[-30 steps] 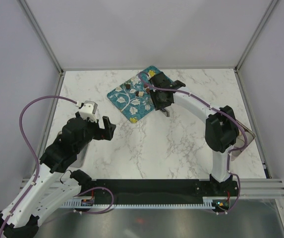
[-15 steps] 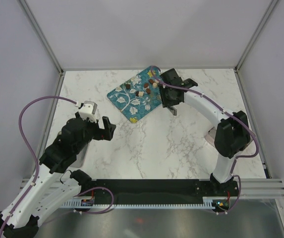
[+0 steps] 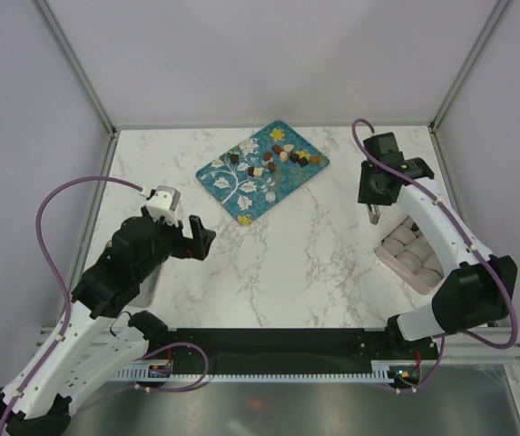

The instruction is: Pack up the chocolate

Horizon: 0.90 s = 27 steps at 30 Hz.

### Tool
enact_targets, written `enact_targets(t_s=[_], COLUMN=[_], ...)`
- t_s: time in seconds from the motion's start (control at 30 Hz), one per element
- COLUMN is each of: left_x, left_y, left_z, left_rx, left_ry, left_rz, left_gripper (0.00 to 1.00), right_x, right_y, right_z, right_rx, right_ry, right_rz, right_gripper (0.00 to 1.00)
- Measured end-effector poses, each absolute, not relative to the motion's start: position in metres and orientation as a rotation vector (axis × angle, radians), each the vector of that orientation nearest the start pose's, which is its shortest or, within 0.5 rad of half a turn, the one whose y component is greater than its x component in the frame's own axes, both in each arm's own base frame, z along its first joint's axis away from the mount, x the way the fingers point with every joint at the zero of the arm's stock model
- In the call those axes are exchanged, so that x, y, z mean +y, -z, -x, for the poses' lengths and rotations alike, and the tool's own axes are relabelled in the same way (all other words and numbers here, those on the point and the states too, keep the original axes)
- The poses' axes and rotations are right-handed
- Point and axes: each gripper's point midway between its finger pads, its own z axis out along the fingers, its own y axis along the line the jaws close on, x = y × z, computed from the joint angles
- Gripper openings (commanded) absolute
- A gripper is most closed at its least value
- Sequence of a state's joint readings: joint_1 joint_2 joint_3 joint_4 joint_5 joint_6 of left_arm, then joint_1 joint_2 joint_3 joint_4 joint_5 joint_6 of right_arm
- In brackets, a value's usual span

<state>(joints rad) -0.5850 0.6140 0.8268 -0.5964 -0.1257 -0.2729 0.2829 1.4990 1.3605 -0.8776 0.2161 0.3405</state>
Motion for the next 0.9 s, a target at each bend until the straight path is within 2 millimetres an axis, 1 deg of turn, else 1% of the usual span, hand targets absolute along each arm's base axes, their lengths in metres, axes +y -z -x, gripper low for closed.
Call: enact_targets(t_s=[0.1, 0.27, 0.37, 0.43, 0.5, 0.67, 0.9], left_x=[-0.13, -0.134, -0.135, -0.136, -0.138, -0.143, -0.144], left_y=[-0.246, -0.246, -0.246, -0.246, -0.246, -0.246, -0.244], left_z=[-0.211, -0.208, -0.207, -0.206, -0.205, -0.202, -0.201], left_rx=[1.963, 1.964, 1.965, 1.965, 1.966, 1.966, 1.971], left_ry=[0.457, 0.483, 0.495, 0.501, 0.509, 0.528, 0.532], left_rz=[-0.234, -0.251, -0.26, -0.265, -0.274, -0.294, -0.303], left_gripper=[1.0, 1.0, 1.0, 1.0, 1.0, 1.0, 1.0], right_x=[0.038, -0.01, -0.036, -0.049, -0.061, -0.076, -0.103], right_y=[-0.177, -0.187, -0.184, -0.18, -0.179, -0.183, -0.168], right_z=[-0.323, -0.292, -0.275, -0.263, -0.252, -0.234, -0.209], right_rx=[2.531, 2.489, 2.478, 2.48, 2.472, 2.43, 2.439], right_ry=[0.134, 0.284, 0.379, 0.432, 0.478, 0.538, 0.617], right_rz=[-0.279, -0.478, -0.603, -0.675, -0.744, -0.83, -0.953], right_gripper=[0.41, 0.41, 0.41, 0.41, 0.41, 0.41, 0.41])
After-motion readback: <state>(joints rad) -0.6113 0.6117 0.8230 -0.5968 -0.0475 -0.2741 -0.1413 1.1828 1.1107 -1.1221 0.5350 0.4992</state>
